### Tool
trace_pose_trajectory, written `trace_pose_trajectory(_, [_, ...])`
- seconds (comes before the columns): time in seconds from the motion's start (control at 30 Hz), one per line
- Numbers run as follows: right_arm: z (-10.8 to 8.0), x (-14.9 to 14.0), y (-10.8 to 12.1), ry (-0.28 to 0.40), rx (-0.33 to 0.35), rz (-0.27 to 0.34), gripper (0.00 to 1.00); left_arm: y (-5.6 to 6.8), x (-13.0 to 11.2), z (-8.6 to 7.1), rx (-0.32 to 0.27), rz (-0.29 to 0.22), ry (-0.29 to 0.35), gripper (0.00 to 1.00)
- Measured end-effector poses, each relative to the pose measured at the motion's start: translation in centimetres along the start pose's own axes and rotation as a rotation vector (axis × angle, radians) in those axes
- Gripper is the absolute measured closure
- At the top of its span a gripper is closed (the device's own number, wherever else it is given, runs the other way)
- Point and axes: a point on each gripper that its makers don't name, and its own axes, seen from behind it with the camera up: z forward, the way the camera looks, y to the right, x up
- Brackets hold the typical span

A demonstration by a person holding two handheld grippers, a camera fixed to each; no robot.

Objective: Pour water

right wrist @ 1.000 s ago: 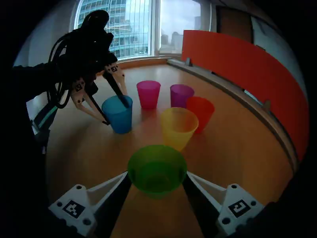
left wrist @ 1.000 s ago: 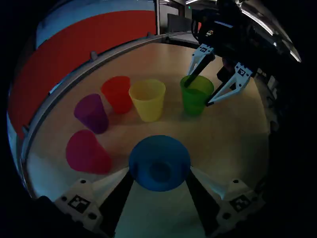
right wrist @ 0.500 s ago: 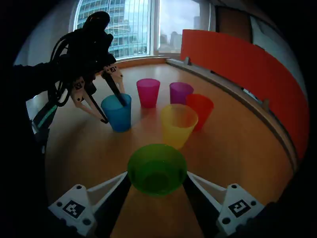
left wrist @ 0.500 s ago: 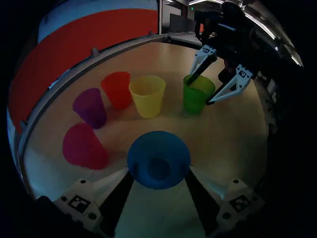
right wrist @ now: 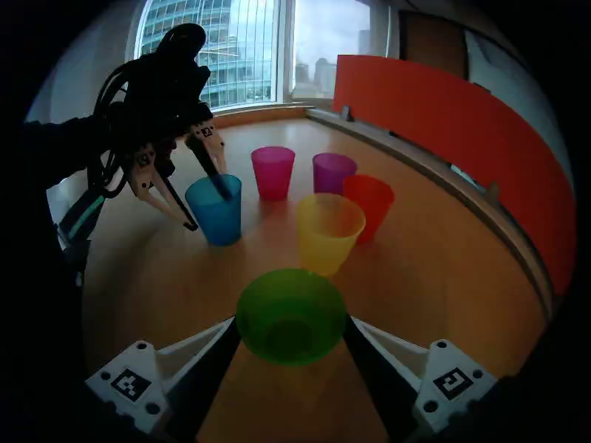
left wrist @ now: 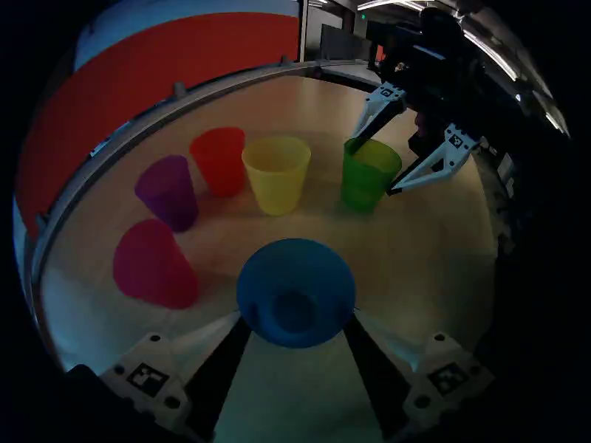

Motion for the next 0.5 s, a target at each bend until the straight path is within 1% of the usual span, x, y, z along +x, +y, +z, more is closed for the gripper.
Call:
trace_pose_trajectory(0.2, [-0.2,-0.8,0.0,-0.012,-0.007,0.001,0.0,-0.2,-0.7,-0.3,0.007,-0.008,-0.006,0.16])
trace_pose_trajectory(0.5, [-1.2,-2.1,0.4,-0.019,-0.036,0.015,0.0,-0.5,-2.7,-1.0,0.034,-0.015,-0.029,0.16])
